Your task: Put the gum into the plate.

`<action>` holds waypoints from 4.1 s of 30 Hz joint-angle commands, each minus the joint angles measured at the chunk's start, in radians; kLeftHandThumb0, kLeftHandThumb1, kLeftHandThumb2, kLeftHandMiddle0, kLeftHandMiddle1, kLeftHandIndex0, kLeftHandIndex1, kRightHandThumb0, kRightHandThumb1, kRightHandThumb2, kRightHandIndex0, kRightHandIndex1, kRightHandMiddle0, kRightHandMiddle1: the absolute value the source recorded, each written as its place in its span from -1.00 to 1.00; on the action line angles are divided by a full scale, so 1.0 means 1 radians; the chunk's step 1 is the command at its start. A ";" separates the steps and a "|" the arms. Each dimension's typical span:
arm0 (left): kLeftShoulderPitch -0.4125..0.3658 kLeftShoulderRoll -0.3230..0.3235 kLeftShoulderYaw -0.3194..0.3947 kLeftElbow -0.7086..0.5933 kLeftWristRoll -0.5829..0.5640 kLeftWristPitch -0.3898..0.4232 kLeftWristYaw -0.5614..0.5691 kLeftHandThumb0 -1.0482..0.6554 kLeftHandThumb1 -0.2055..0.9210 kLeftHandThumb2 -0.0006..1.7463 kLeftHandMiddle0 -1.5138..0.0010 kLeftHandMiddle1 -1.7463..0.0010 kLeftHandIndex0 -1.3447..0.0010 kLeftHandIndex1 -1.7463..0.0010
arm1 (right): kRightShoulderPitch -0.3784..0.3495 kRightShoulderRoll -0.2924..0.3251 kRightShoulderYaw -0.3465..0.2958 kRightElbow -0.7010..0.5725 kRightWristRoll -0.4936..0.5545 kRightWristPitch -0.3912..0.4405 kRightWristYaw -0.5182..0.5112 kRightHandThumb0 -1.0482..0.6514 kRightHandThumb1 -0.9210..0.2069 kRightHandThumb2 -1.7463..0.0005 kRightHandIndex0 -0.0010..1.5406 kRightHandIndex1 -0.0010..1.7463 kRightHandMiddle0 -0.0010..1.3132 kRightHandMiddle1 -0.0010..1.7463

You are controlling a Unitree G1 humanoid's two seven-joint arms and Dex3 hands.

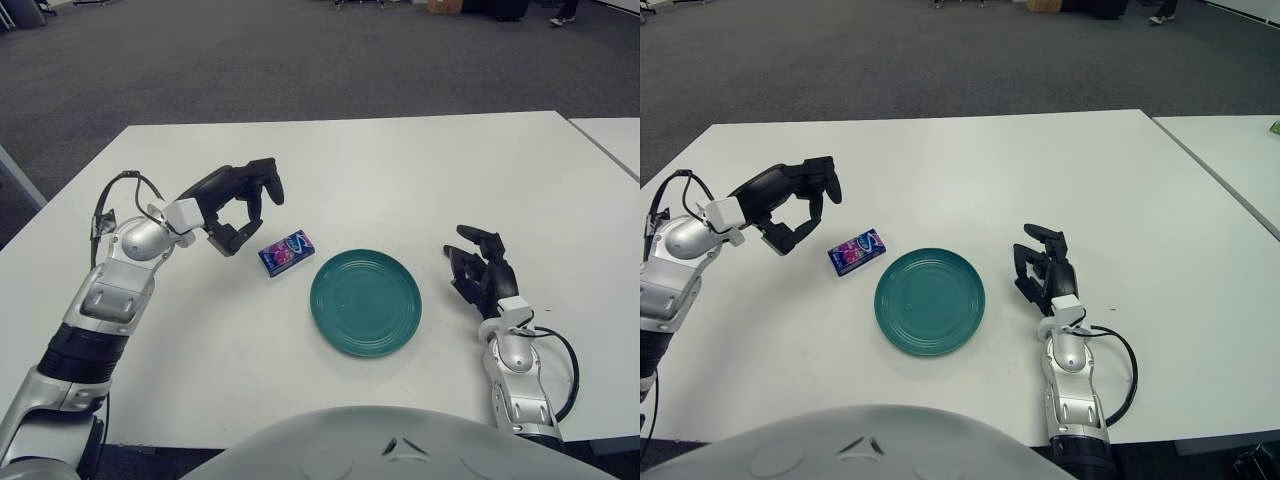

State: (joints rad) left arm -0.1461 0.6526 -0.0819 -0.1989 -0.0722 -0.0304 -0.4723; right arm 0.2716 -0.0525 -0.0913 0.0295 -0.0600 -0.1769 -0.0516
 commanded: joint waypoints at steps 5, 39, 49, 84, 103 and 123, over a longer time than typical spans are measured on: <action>-0.002 -0.027 0.014 -0.036 0.000 0.056 -0.025 0.23 -0.34 0.71 0.03 -0.96 0.26 -1.00 | 0.032 0.009 0.000 0.075 0.016 0.054 0.008 -0.53 -1.00 0.28 -0.41 -0.39 -0.92 0.22; -0.063 -0.203 -0.260 0.255 0.660 0.206 0.351 -0.85 0.97 -0.63 0.90 0.32 0.99 0.10 | 0.022 0.017 0.021 0.099 -0.006 0.043 -0.011 -0.54 -1.00 0.27 -0.44 -0.39 -0.95 0.21; 0.009 -0.315 -0.323 0.184 0.874 0.465 0.389 -1.00 1.00 -0.60 0.99 0.48 1.00 0.41 | 0.014 0.032 0.031 0.114 0.000 0.044 -0.012 -0.52 -1.00 0.29 -0.42 -0.39 -0.98 0.21; 0.105 -0.338 -0.423 0.118 1.098 0.657 0.287 -1.00 1.00 -0.31 0.75 0.77 1.00 0.08 | -0.007 0.055 0.043 0.142 0.005 0.038 -0.031 -0.51 -1.00 0.27 -0.38 -0.35 -1.00 0.19; 0.150 -0.302 -0.423 0.151 1.126 0.563 0.358 -0.99 1.00 -0.66 0.96 -0.07 1.00 -0.74 | -0.011 0.061 0.033 0.137 0.030 0.036 -0.024 -0.49 -1.00 0.30 -0.40 -0.36 -0.95 0.22; 0.145 -0.285 -0.380 0.243 1.072 0.377 0.504 0.22 -0.10 0.38 0.16 -0.87 0.10 -0.70 | -0.018 0.060 0.026 0.152 0.030 0.006 -0.032 -0.49 -1.00 0.24 -0.37 -0.34 -0.93 0.25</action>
State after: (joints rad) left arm -0.0129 0.3545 -0.4690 0.0015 1.0159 0.3575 0.0312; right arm 0.2131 -0.0072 -0.0645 0.1074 -0.0466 -0.2254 -0.0860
